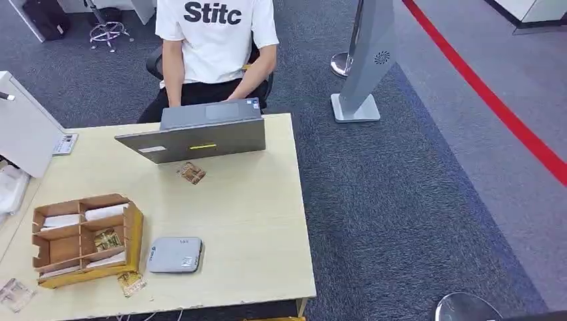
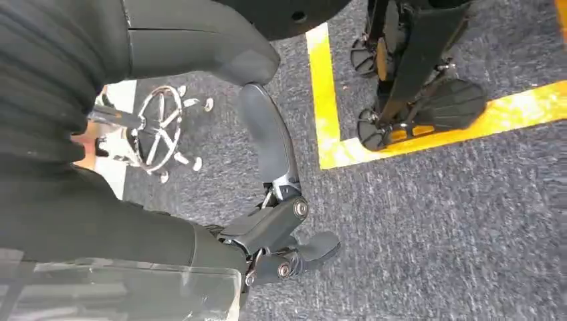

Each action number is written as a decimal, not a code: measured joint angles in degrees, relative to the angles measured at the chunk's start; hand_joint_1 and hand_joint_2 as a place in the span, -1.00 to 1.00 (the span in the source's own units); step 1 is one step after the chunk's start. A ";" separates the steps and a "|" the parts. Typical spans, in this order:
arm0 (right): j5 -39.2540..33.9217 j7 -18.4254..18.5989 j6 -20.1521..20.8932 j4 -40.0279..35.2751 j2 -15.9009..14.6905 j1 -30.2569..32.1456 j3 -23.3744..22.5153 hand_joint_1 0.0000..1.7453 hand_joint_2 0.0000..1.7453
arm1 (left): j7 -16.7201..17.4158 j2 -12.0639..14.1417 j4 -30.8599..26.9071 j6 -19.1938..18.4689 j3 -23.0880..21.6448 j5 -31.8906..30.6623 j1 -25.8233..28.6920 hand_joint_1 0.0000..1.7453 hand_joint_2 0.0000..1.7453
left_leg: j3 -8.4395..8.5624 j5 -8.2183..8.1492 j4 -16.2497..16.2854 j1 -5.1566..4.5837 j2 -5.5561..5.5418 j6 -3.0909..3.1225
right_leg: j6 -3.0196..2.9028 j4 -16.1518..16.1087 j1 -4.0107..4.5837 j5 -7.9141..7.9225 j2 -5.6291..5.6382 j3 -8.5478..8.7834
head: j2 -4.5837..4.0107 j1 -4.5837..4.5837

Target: Pass the card to the sensor for recognition and then transmit it.

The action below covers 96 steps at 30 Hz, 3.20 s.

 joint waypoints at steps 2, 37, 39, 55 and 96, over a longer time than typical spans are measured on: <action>-0.02 -0.13 0.13 -0.07 -0.09 0.33 0.00 -1.00 1.00 | -3.39 0.11 -8.74 5.73 -10.71 7.94 7.01 -1.00 1.00 | 0.00 0.04 0.08 -0.07 -0.05 0.08 | 0.02 -0.04 -0.10 -0.01 -0.04 -0.05 | 0.00 -0.09; 3.58 0.81 -1.70 1.38 1.18 -1.56 2.97 -1.00 1.00 | -2.32 28.16 -36.16 10.95 -60.48 -57.61 -13.23 -1.00 1.00 | -0.08 0.56 0.04 -0.08 -0.71 0.01 | -0.17 0.07 -0.09 0.18 -0.73 0.03 | 0.00 0.11; 4.48 1.16 -1.36 1.53 1.20 -1.56 3.62 -1.00 1.00 | 1.17 31.55 -32.91 11.17 -63.30 -69.31 -16.23 -1.00 1.00 | -0.12 0.58 0.05 -0.08 -0.74 -0.01 | -0.16 0.07 -0.09 0.19 -0.76 -0.08 | 0.00 0.09; 6.51 2.69 0.35 1.79 1.27 -1.71 7.13 -1.00 1.00 | 11.02 42.05 -4.42 5.27 -82.67 -101.64 -40.01 -1.00 1.00 | -0.36 0.71 0.06 -0.09 -0.42 -0.01 | -0.19 0.10 -0.10 0.43 -0.43 -0.30 | 0.00 0.09; 6.42 2.51 -0.35 1.77 1.27 -1.63 8.07 -1.00 1.00 | 11.83 42.25 -2.34 3.59 -86.91 -103.28 -41.58 1.00 1.00 | -0.41 0.72 0.05 -0.08 -0.35 -0.01 | -0.19 0.10 -0.10 0.43 -0.41 -0.37 | 0.00 0.06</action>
